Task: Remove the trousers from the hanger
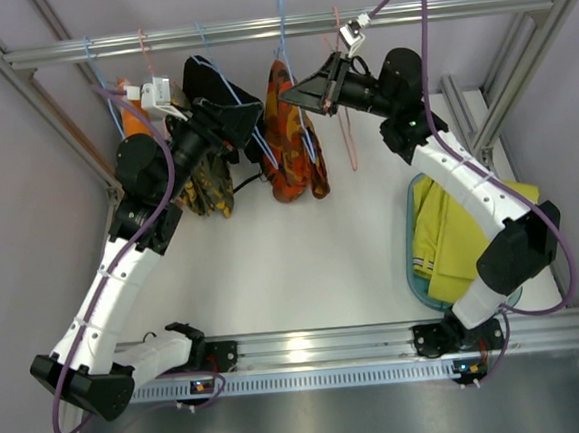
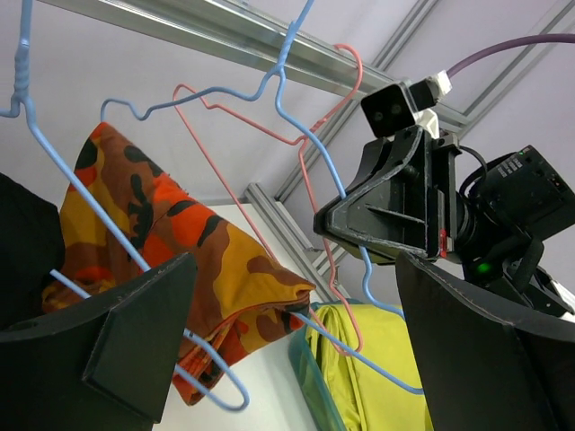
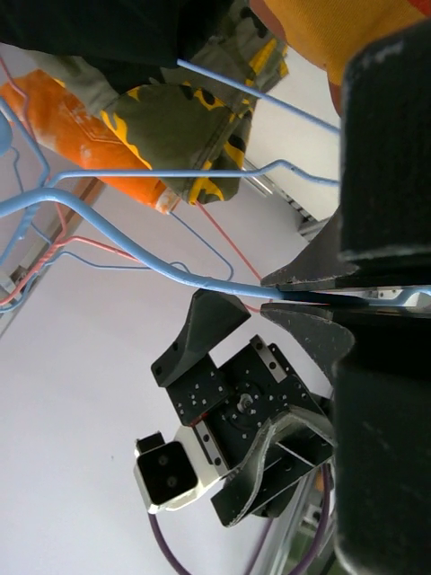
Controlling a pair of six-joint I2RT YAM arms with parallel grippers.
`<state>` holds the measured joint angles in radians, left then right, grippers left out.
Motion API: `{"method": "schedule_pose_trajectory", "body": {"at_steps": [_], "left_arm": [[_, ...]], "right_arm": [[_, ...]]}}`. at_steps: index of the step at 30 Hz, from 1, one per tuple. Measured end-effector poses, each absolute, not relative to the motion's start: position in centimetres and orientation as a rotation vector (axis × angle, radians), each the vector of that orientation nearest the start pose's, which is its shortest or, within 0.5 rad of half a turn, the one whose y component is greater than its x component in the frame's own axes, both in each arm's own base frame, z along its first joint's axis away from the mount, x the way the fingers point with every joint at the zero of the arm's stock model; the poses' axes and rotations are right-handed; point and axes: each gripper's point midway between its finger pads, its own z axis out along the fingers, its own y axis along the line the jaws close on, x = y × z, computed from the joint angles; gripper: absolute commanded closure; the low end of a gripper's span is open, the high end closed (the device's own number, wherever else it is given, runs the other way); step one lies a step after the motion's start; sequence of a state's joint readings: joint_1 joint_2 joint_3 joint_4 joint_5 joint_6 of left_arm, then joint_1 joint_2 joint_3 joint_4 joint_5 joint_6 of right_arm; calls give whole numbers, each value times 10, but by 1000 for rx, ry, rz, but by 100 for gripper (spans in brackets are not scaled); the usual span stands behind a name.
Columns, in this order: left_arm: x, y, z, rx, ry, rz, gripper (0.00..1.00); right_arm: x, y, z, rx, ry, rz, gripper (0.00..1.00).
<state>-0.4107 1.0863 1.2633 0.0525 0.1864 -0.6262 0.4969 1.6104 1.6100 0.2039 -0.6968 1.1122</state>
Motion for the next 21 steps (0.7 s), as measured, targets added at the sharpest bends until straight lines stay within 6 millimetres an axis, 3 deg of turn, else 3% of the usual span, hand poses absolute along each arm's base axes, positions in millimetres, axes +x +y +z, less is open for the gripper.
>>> {"method": "schedule_pose_trajectory", "body": {"at_steps": [9,15,21], "left_arm": [[316,-201,472,22,1417,-999,2],[309,-208,476,64,1402,-1051,3],[299,-229,485,108,1386,-1231,5]], "right_arm": [[328,334,469,-259,1589,1668,100],[294,317,469,-291,1575,1658,100],[253,298,462,-359,1554,1649,100]]}}
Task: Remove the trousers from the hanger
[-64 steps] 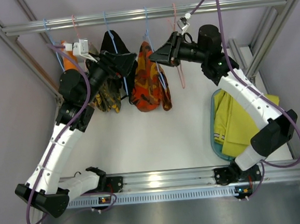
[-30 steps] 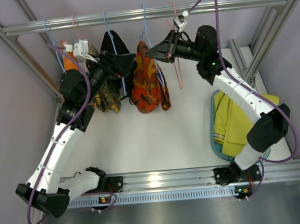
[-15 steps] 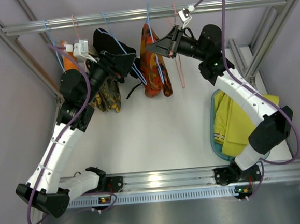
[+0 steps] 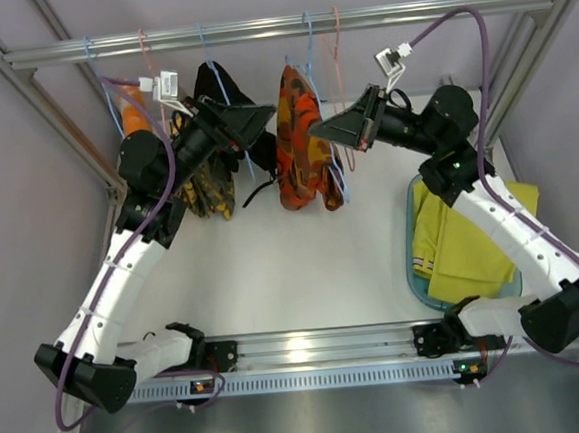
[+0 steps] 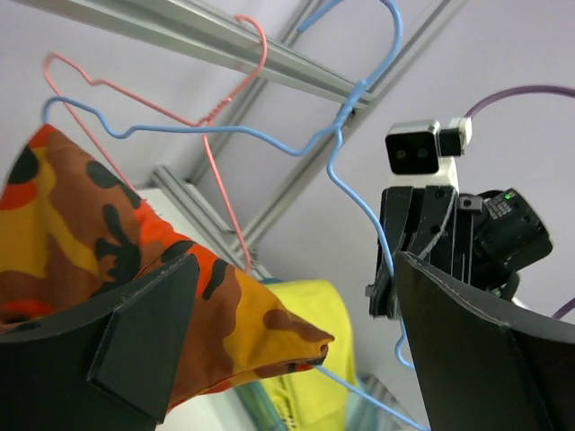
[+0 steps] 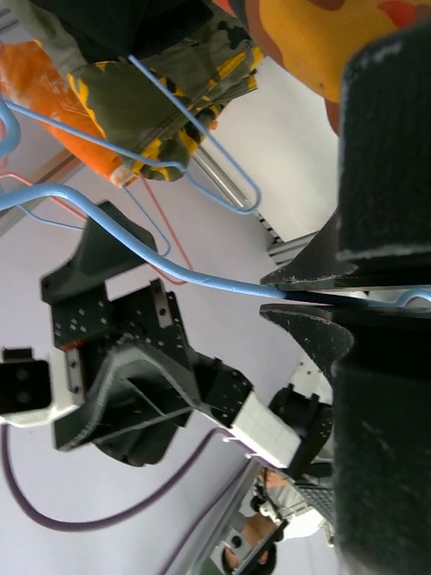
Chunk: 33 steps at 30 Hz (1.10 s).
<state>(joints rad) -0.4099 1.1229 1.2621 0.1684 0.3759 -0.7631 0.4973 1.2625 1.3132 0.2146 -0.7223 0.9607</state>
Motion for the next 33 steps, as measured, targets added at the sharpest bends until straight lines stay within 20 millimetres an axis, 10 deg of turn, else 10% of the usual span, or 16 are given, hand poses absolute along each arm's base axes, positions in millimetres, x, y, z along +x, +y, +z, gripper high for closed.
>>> {"method": "schedule_pose_trajectory", "body": {"at_steps": [13,26,33], "left_arm": [[252,-319,461,154,1545,-1601,10],[260,-346,447,80,1599,-1689,30],[257,-347,448,81,1610,-1716,87]], "right_arm": [[230,290,430,-426,1593,1628,100],[200,294,416,-554,1599,1615,100],[194,291,403,-590,1604,1563,100]]}}
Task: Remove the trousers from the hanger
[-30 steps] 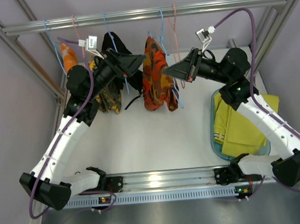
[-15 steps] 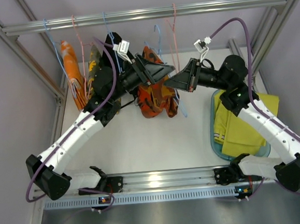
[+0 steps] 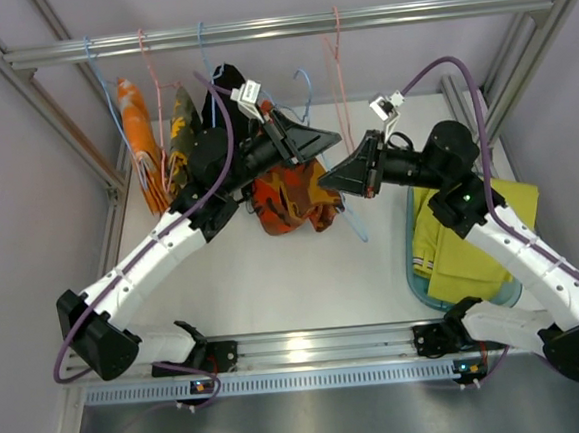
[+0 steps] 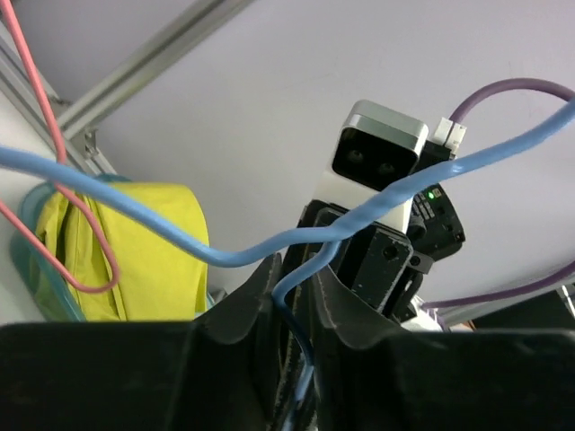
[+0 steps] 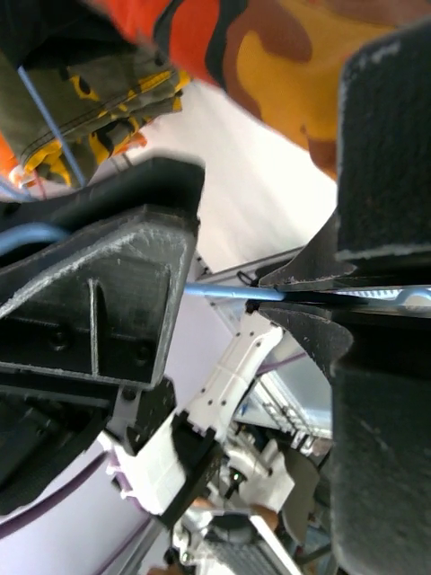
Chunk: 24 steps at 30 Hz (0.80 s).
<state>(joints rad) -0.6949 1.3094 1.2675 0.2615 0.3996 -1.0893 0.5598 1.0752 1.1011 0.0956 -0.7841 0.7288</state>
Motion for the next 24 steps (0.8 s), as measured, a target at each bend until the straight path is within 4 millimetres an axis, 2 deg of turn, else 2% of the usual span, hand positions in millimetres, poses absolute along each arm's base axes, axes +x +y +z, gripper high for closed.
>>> {"method": "schedule_pose_trajectory", "body": {"at_steps": [1,2,4,5,8,11,17,20,24], "left_arm": [[255,-348,447,72,1619,-1731,97],[254,-348,447,55,1631,-1747,100],[252,-349,446,38,1650,-1764,100],[252,-349,444,34,1663,-1762,100],[254,-348,436,19,1699,-1748,100],[253,-347,426,12,1760,-1747,100],[236,-349,414,86,1852,-1797,100],[231,-349,413,112,1864,-1815,100],[228,-347,415,126,1869,-1834,100]], "right_arm": [[194,291,399,-590,1610,1549,100],[194,290,396,-597,1612,1537,93],[197,289,389,-615,1600,1498,68],[197,289,390,-624,1584,1483,49],[197,283,399,-671,1489,1393,32],[194,272,403,-699,1407,1288,24],[189,254,391,-756,1332,1113,9],[187,243,375,-780,1324,1017,6],[183,222,340,-802,1333,872,2]]}}
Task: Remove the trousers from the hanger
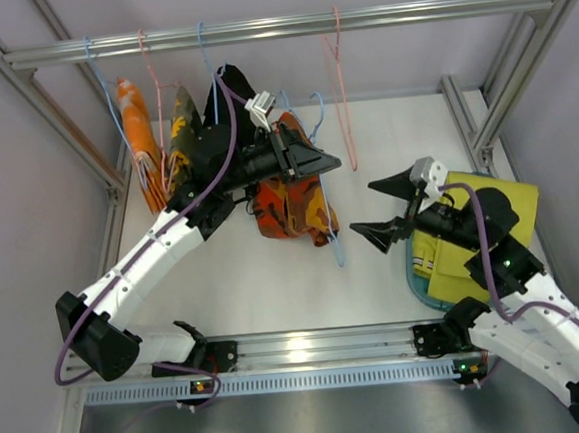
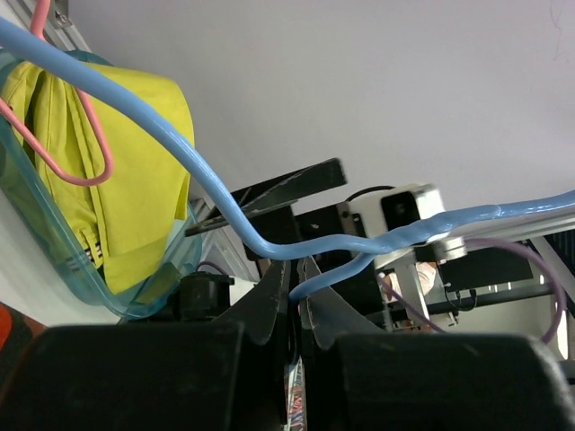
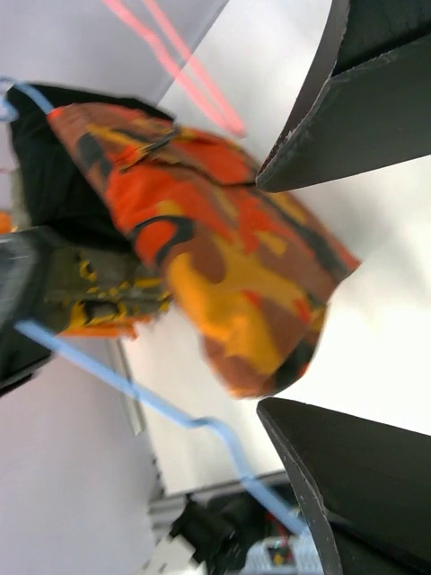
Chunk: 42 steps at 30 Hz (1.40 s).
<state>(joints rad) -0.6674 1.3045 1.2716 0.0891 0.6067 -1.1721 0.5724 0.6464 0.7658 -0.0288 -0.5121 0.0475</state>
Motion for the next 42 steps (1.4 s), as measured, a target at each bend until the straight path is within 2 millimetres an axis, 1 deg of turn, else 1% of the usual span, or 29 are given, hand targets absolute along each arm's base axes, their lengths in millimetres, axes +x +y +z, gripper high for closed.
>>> {"method": "schedule_pose_trajectory", "body": {"at_steps": [3,5,9,13,17,19,22,25,28,31,39,42], "left_arm": [[227,-347,418,129,1868,-1843,100],[227,-346,420,127,1865,-1847,100],[227,-346,428,123,1854,-1863,100],[226,-347,443,135,1830,-1885,100],[227,-348,453,142,1813,-1897,100],[228,-349,455,143,1812,-1898,100],[230,-351,457,141,1815,-1897,100],[231,-352,460,140,1817,-1896,100],[231,-352,462,141,1816,-1897,100],[231,-351,463,141,1815,-1898,100],[229,-350,471,139,1805,-1908,100],[228,-350,479,145,1786,-1916,100]], "right_arm": [[182,210,312,-809,1359,791,1],[180,206,295,-818,1376,771,1],[178,204,261,-841,1377,749,1],[188,208,239,-865,1371,718,0],[203,218,229,-871,1363,714,0],[209,227,227,-879,1352,720,1],[213,242,224,-900,1335,726,1],[224,249,226,-878,1312,697,1],[239,251,225,-840,1309,657,1],[247,253,220,-832,1312,635,1],[256,257,211,-855,1306,603,1],[259,259,208,-859,1309,595,1]]}}
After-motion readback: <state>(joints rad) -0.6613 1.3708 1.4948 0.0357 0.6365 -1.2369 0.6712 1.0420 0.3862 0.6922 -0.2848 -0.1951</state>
